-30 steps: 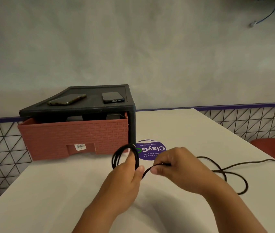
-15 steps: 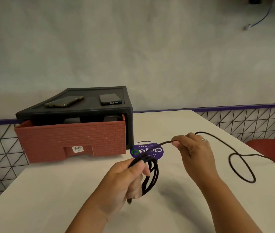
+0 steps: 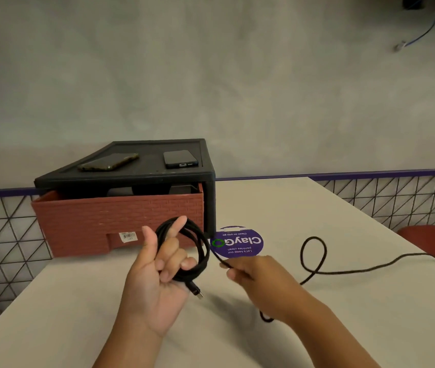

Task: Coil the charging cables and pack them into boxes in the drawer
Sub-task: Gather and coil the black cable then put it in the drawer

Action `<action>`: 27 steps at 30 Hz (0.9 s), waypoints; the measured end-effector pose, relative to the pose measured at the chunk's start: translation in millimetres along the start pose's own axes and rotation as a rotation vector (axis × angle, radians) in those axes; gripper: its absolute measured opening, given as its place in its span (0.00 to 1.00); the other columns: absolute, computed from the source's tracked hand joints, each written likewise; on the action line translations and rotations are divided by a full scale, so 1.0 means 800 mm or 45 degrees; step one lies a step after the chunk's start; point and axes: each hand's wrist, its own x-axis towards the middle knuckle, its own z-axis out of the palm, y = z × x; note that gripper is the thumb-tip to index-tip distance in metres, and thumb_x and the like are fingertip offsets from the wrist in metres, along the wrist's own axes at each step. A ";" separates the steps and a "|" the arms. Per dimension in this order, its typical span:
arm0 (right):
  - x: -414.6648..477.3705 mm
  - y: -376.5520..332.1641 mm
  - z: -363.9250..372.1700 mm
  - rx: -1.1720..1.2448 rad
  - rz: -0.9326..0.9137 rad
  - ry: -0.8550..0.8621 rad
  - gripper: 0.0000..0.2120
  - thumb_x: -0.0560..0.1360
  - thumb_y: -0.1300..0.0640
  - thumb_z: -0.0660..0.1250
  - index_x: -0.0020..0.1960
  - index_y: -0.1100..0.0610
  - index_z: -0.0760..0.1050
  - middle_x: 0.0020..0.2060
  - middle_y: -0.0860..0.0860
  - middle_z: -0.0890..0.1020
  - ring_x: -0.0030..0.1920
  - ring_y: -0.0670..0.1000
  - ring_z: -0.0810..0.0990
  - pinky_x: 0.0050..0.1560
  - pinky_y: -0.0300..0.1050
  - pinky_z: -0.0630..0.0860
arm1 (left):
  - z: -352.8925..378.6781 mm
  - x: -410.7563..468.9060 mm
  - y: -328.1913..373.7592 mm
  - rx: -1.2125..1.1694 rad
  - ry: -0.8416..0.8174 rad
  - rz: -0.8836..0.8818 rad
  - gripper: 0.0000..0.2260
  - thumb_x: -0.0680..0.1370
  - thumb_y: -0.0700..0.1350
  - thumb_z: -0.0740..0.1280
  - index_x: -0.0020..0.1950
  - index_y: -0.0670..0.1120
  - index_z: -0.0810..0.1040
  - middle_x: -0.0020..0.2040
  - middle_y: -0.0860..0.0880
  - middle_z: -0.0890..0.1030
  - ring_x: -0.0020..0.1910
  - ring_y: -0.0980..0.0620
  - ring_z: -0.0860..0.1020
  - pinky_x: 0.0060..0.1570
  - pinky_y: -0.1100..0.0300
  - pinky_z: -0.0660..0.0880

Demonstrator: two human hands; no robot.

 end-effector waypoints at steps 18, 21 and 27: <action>-0.020 -0.053 -0.031 -0.158 0.200 -0.487 0.09 0.75 0.60 0.60 0.53 0.55 0.75 0.48 0.52 0.79 0.47 0.52 0.77 0.47 0.44 0.75 | -0.017 -0.005 -0.052 2.022 -0.155 0.568 0.15 0.80 0.48 0.57 0.66 0.48 0.64 0.46 0.64 0.77 0.43 0.62 0.75 0.42 0.75 0.67; -0.020 -0.054 -0.032 -0.116 0.197 -0.459 0.05 0.75 0.60 0.59 0.42 0.57 0.73 0.38 0.52 0.76 0.35 0.49 0.72 0.36 0.40 0.69 | -0.012 -0.008 -0.052 2.243 -0.212 0.562 0.22 0.81 0.51 0.54 0.73 0.50 0.53 0.50 0.59 0.76 0.51 0.55 0.76 0.42 0.70 0.66; -0.020 -0.045 -0.045 -0.158 0.301 -0.240 0.12 0.73 0.60 0.59 0.32 0.51 0.69 0.35 0.49 0.76 0.36 0.49 0.73 0.36 0.42 0.69 | -0.012 -0.006 -0.047 2.380 -0.280 0.508 0.22 0.81 0.51 0.54 0.73 0.52 0.52 0.34 0.57 0.68 0.35 0.57 0.69 0.32 0.66 0.63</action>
